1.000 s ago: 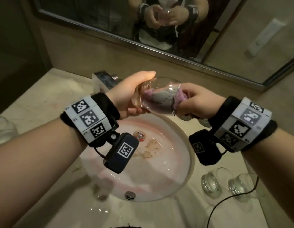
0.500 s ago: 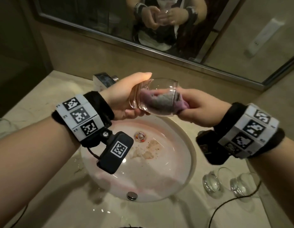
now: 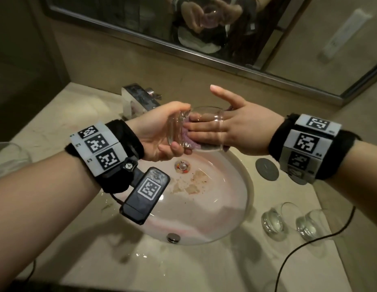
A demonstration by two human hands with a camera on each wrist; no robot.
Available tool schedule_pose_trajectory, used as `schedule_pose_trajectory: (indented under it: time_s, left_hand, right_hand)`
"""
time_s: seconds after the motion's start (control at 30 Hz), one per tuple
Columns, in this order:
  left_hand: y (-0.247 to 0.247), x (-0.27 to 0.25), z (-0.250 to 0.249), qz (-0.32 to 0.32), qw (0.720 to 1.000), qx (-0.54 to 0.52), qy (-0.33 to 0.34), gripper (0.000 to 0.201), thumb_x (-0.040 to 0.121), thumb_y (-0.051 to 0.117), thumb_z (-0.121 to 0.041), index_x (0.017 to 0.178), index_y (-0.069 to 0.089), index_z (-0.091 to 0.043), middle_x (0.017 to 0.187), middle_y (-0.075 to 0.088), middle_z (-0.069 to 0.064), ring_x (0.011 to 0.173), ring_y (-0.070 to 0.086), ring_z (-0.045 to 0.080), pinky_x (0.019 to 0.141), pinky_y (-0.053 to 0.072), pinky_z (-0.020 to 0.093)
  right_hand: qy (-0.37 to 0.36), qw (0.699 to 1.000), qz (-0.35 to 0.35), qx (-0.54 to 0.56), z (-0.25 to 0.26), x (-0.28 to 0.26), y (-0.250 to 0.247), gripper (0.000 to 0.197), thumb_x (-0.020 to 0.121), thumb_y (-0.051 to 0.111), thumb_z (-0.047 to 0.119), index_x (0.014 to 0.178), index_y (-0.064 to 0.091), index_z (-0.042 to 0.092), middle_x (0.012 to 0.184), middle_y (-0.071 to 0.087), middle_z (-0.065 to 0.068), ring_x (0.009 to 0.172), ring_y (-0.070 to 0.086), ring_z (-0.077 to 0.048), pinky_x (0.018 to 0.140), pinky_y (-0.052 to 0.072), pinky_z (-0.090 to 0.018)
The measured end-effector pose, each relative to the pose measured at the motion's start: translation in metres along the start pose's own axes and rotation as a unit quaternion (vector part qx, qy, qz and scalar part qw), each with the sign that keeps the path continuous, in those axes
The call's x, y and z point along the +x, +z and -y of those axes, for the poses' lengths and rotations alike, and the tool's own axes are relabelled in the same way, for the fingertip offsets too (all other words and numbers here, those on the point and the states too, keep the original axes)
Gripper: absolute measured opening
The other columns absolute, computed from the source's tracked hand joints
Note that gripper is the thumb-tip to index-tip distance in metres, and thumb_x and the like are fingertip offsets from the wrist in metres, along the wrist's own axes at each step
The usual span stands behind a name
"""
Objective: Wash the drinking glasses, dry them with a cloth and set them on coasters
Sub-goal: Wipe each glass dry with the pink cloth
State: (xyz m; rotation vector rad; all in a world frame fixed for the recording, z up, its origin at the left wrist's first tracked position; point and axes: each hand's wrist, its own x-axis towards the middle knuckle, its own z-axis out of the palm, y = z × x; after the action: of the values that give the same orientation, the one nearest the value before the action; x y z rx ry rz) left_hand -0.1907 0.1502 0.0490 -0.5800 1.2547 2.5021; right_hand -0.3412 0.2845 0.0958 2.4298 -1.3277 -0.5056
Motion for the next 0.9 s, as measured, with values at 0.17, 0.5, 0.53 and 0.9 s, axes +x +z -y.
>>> schedule_pose_trajectory:
  time_s: [0.17, 0.5, 0.53, 0.9]
  left_hand:
    - [0.000, -0.006, 0.001, -0.059, 0.991, 0.057, 0.102, 0.047, 0.091, 0.038, -0.052, 0.081, 0.065, -0.014, 0.062, 0.060, 0.005, 0.038, 0.038, 0.008, 0.031, 0.017, 0.009]
    - [-0.001, -0.021, 0.025, -0.177, 0.893, 0.231, 0.344, 0.034, 0.078, 0.052, -0.053, 0.091, 0.041, -0.023, 0.091, 0.057, 0.007, 0.065, 0.057, 0.019, 0.043, 0.042, 0.024]
    - [-0.002, -0.022, 0.030, -0.175, 0.891, 0.237, 0.346, 0.032, 0.078, 0.052, -0.053, 0.090, 0.041, -0.025, 0.090, 0.058, 0.008, 0.067, 0.058, 0.021, 0.044, 0.042, 0.026]
    - [-0.020, -0.037, 0.051, -0.111, 0.831, 0.390, 0.380, 0.036, 0.078, 0.061, -0.040, 0.101, 0.035, -0.029, 0.102, 0.043, -0.008, 0.084, 0.059, 0.008, 0.056, 0.052, 0.017]
  right_hand:
    - [0.220, 0.928, 0.032, 0.298, 0.025, 0.008, -0.015, 0.073, 0.079, 0.053, -0.005, 0.132, 0.036, 0.043, 0.126, 0.061, 0.008, 0.124, 0.049, -0.010, 0.113, -0.015, -0.043]
    - [0.376, 0.325, -0.164, 0.852, 0.066, 0.018, -0.035, 0.047, 0.063, 0.035, -0.015, 0.102, 0.056, 0.001, 0.074, 0.066, -0.013, 0.050, 0.061, -0.014, 0.043, 0.049, -0.016]
    - [0.362, 0.296, -0.178, 0.866, 0.070, 0.021, -0.034, 0.052, 0.060, 0.035, -0.014, 0.107, 0.053, -0.001, 0.091, 0.065, -0.017, 0.072, 0.067, -0.019, 0.061, 0.056, -0.020]
    - [0.335, 0.165, -0.244, 0.895, 0.092, 0.033, -0.036, 0.037, 0.069, 0.037, 0.000, 0.105, 0.047, 0.000, 0.106, 0.058, -0.017, 0.086, 0.066, -0.028, 0.078, 0.057, -0.030]
